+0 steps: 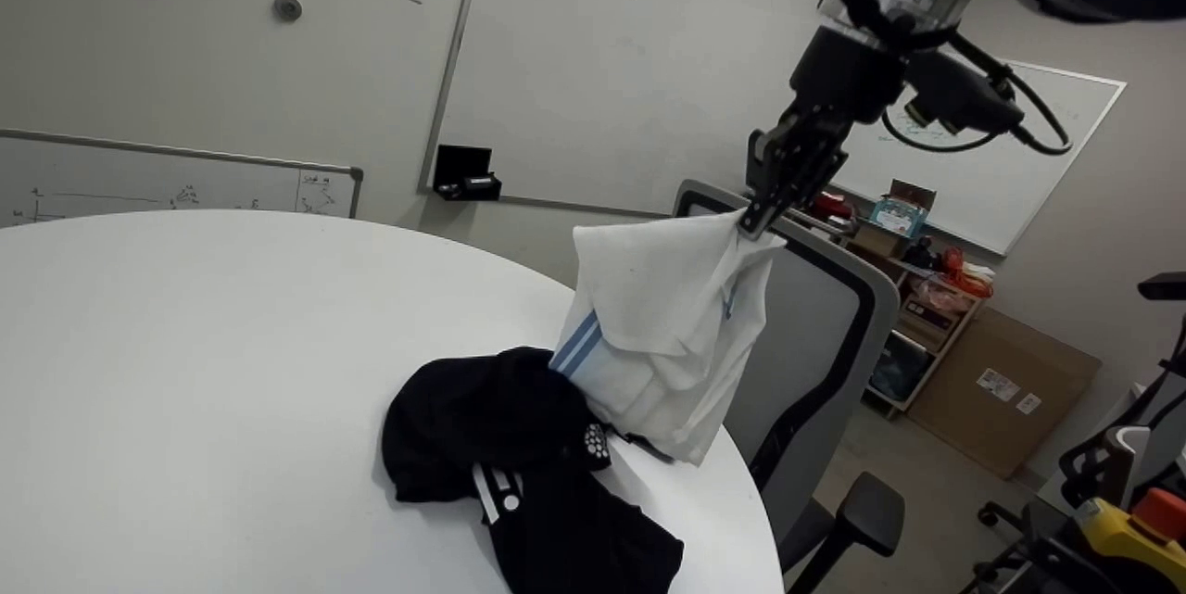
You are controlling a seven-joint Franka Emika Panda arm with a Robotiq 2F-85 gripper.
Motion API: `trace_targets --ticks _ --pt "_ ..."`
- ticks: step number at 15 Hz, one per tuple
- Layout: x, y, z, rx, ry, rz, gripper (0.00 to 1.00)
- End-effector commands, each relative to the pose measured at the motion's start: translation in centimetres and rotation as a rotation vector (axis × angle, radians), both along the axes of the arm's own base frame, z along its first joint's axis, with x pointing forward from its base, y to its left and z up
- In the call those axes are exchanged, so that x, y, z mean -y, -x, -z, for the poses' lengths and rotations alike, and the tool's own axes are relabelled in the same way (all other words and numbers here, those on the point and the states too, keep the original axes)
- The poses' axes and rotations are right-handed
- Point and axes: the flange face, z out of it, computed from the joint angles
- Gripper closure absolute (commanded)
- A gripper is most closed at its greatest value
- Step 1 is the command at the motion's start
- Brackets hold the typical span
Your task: Take the cloth on the back rest and put it on the table
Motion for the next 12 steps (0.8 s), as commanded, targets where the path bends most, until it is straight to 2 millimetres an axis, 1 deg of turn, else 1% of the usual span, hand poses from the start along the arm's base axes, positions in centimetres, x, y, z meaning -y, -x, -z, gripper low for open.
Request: trace_targets --ticks 1,4,9,12 --pt "1.2 0.3 4.2 -0.030 0.043 0.058 0.98" --pt "1.7 1.0 7.7 -0.071 0.088 0.100 0.98" --pt "2.0 2.3 13.2 -0.124 0.175 0.146 0.98" --pt "2.8 2.9 16.0 -0.153 0.223 0.189 0.98"
